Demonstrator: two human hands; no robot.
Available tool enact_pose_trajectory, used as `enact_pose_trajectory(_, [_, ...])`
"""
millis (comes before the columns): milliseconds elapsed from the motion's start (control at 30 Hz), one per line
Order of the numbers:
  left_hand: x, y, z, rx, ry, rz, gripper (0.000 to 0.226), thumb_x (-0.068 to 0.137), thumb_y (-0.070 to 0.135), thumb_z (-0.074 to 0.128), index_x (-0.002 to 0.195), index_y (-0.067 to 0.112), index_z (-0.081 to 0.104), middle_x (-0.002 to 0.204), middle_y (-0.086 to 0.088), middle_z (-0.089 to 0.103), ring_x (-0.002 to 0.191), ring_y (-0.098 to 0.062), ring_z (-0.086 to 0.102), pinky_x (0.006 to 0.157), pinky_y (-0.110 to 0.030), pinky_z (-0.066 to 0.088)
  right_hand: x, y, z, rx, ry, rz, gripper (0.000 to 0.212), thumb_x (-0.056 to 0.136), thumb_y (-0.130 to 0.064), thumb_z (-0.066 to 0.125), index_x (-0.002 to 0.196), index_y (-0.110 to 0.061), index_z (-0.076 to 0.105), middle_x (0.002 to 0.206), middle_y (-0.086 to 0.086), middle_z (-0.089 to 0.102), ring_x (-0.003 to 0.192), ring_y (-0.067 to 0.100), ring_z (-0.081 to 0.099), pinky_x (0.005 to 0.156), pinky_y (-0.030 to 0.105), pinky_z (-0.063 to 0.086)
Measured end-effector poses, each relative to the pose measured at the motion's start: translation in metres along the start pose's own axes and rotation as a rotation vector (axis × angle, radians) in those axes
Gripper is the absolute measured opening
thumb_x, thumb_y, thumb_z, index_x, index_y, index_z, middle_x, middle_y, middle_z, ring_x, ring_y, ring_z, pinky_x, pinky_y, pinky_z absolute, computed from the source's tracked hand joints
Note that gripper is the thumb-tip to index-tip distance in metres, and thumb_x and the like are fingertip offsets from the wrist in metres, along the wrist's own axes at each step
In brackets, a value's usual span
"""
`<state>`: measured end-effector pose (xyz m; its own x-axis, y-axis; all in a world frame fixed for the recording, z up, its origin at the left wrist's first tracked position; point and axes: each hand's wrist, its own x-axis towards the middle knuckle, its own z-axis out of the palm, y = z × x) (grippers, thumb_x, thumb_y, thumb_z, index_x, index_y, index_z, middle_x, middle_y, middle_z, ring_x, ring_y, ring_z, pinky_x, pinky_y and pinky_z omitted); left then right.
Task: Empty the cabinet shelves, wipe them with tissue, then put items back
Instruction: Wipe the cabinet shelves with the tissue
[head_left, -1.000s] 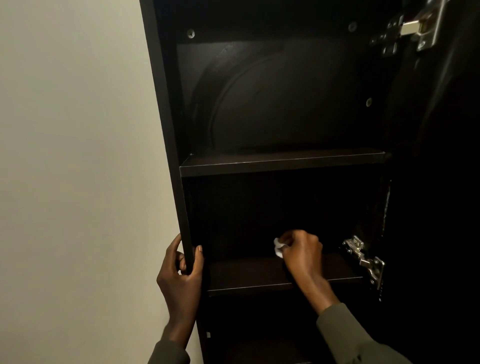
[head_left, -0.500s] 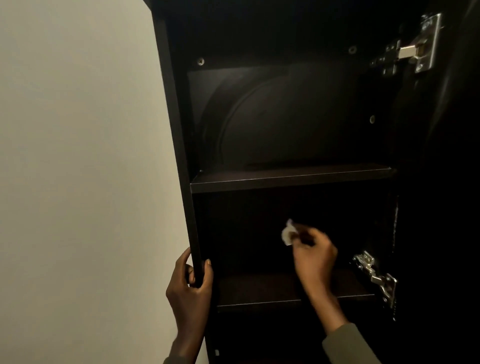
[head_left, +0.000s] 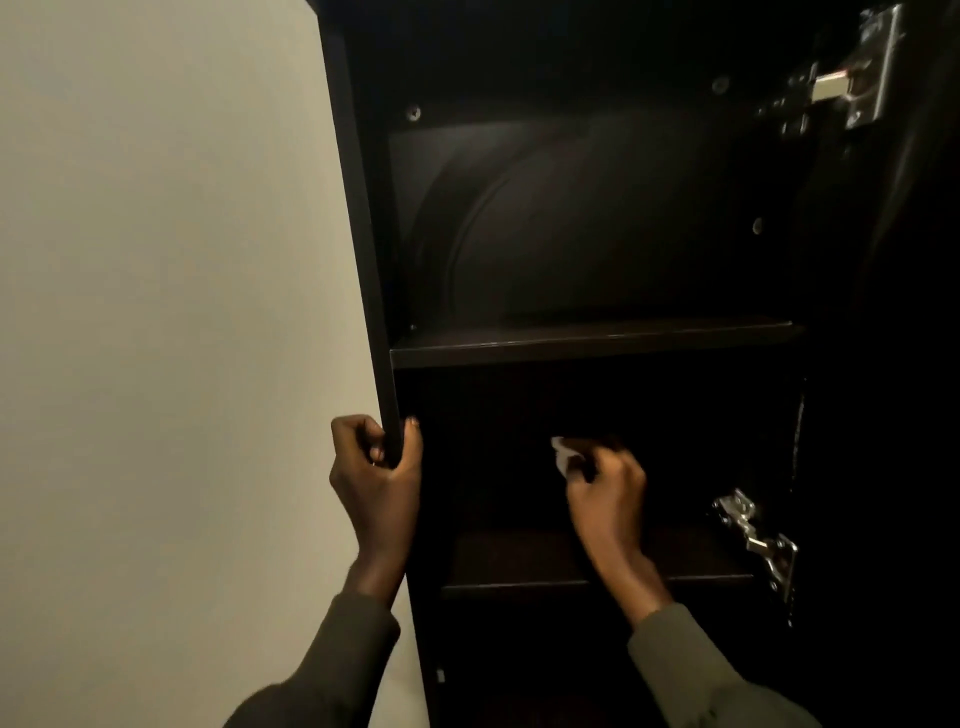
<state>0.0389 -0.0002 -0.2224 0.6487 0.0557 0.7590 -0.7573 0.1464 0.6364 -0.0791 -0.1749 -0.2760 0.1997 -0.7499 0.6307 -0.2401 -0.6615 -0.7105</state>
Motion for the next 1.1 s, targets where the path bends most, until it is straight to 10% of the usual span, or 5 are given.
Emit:
enact_pose_trajectory(233, [-0.002, 0.0, -0.007, 0.054, -0.062, 0.041, 0.032, 0.085, 0.012, 0.073, 0.082, 0.01, 0.041, 0.068, -0.003, 0.041, 0.057, -0.014, 0.039, 0.056, -0.02, 0.037, -0.025, -0.018, 0.015, -0.024, -0.387, -0.223, 0.025, 0.086, -0.001, 0.065, 0.108, -0.01, 0.074, 0.111, -0.001, 0.071, 0.104, 0.01, 0.065, 0.081, -0.006, 0.036])
enact_pose_trajectory(433, [0.0, 0.0, -0.006, 0.058, -0.083, 0.054, 0.032, 0.085, 0.011, 0.073, 0.081, 0.008, 0.041, 0.067, -0.003, 0.041, 0.057, -0.01, 0.037, 0.054, -0.014, 0.033, 0.004, -0.008, -0.016, 0.467, 0.194, 0.279, 0.027, 0.084, -0.007, 0.072, 0.111, -0.007, 0.07, 0.099, 0.001, 0.068, 0.093, 0.015, 0.066, 0.066, 0.0, 0.045])
enact_pose_trajectory(633, [0.001, 0.001, -0.009, 0.065, -0.074, 0.033, 0.033, 0.085, 0.011, 0.073, 0.081, 0.011, 0.04, 0.067, 0.004, 0.039, 0.057, -0.009, 0.038, 0.054, -0.013, 0.034, 0.053, 0.018, -0.047, 0.534, 0.49, 0.276, 0.033, 0.089, -0.023, 0.064, 0.118, -0.008, 0.064, 0.115, 0.014, 0.067, 0.105, 0.024, 0.066, 0.089, 0.03, 0.056])
enact_pose_trajectory(733, [0.0, -0.001, -0.009, 0.072, -0.085, 0.028, 0.033, 0.086, 0.012, 0.073, 0.081, 0.011, 0.04, 0.067, 0.002, 0.039, 0.057, -0.008, 0.037, 0.054, -0.012, 0.034, 0.055, 0.0, -0.042, 0.493, 0.503, 0.199, 0.03, 0.09, -0.009, 0.06, 0.119, -0.003, 0.063, 0.115, 0.003, 0.062, 0.106, 0.015, 0.062, 0.086, 0.011, 0.049])
enact_pose_trajectory(1100, [0.0, -0.001, -0.011, 0.088, -0.112, 0.015, 0.032, 0.087, 0.014, 0.073, 0.082, 0.012, 0.041, 0.068, 0.0, 0.043, 0.058, -0.01, 0.041, 0.053, -0.015, 0.038, 0.025, -0.065, 0.027, 0.268, -0.158, 0.019, 0.018, 0.099, -0.025, 0.049, 0.11, -0.033, 0.061, 0.085, -0.016, 0.06, 0.084, 0.001, 0.064, 0.059, 0.011, 0.05])
